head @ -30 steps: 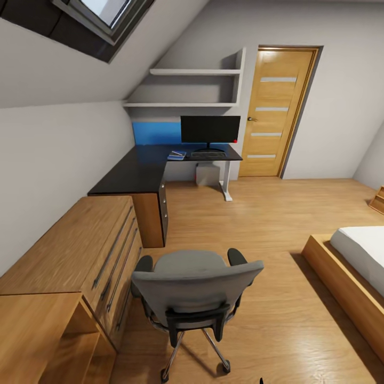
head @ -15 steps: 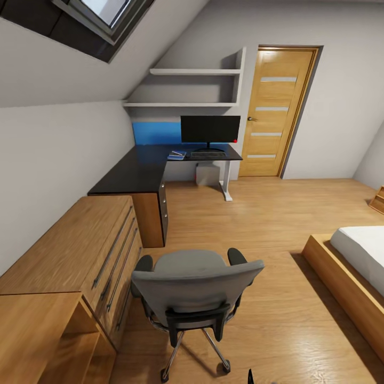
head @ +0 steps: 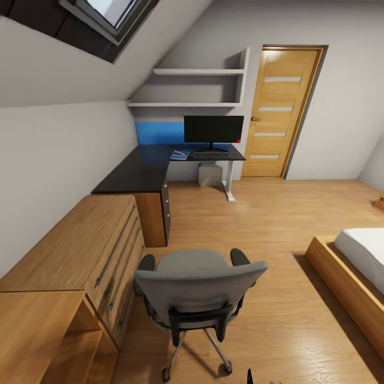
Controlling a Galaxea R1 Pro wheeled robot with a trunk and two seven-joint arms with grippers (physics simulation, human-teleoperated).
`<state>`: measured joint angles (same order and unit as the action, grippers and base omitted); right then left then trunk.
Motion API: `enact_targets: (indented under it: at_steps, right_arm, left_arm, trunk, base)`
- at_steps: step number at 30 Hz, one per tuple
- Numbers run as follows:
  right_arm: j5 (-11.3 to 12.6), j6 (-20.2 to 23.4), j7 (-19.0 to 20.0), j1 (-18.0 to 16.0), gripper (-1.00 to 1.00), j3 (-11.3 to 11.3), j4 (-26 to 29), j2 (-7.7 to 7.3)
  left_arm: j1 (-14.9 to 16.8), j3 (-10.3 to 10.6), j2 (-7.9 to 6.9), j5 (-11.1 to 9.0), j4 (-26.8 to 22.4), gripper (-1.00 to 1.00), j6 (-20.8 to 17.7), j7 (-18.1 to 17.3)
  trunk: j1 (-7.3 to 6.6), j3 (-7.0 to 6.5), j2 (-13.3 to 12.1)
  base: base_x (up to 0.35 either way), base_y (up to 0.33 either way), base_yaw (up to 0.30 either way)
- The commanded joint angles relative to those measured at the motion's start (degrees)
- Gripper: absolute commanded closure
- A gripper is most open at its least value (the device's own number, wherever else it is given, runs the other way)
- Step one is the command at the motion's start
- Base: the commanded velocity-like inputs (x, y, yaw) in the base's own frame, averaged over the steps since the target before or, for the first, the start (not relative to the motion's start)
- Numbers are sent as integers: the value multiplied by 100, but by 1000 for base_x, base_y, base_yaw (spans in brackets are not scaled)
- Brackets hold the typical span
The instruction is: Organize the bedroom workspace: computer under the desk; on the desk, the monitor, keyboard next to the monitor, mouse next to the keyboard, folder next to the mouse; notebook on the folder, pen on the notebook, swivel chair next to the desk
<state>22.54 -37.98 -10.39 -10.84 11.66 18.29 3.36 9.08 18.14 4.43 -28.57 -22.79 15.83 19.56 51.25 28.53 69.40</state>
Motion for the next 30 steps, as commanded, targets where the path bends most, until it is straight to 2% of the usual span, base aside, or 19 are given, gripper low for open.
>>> enact_targets:
  at_steps: [1,6,26,30]
  right_arm:
    - [23,-16,-47,-4,-100,49,0,-3]
    - [23,-16,-44,-4,-100,52,2,-2]
    - [23,1,-42,-5,-100,56,-1,9]
    - [23,17,-42,-5,-100,61,-1,16]
  left_arm:
    - [6,49,-3,-43,3,-100,26,39]
    - [6,49,-10,-43,3,-100,26,39]
    - [6,61,3,-29,3,-100,26,39]
    - [6,70,17,-30,3,-100,24,39]
  trunk:
    - [0,5,3]
    - [0,5,3]
    - [0,5,3]
    - [88,77,164]
  base:
    - [0,0,212]
    - [0,0,120]
    - [-3,0,4]
    - [0,0,0]
